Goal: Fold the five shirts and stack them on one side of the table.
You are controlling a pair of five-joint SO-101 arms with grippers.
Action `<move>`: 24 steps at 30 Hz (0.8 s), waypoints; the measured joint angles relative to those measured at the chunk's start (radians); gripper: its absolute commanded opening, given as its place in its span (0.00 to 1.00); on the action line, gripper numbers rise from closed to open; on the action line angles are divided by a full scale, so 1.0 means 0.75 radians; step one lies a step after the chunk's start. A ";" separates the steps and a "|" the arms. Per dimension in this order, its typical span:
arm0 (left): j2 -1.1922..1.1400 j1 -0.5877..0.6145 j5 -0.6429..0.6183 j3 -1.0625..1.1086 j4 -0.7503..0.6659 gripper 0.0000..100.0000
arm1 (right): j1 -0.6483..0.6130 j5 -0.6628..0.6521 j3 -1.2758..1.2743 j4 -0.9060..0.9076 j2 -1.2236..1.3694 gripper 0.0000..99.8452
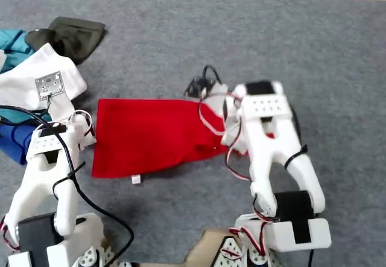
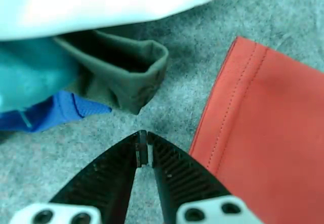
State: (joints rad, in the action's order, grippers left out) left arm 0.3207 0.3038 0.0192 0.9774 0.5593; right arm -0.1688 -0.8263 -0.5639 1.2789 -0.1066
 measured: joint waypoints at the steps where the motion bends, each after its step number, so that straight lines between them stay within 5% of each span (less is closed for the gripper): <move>1: 0.000 0.000 0.000 0.000 0.000 0.02 | -0.012 0.006 -0.033 -0.041 0.000 0.01; 12: 0.000 0.000 0.000 0.000 0.000 0.02 | -0.127 0.170 0.192 -0.329 0.305 0.01; 24: 0.000 0.000 0.000 0.000 0.000 0.02 | -0.125 0.258 0.712 -0.217 0.663 0.01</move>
State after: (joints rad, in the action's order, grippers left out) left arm 0.3207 0.3038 0.0192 0.9774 0.5593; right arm -0.2624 -0.6329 -0.0299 1.1162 0.3905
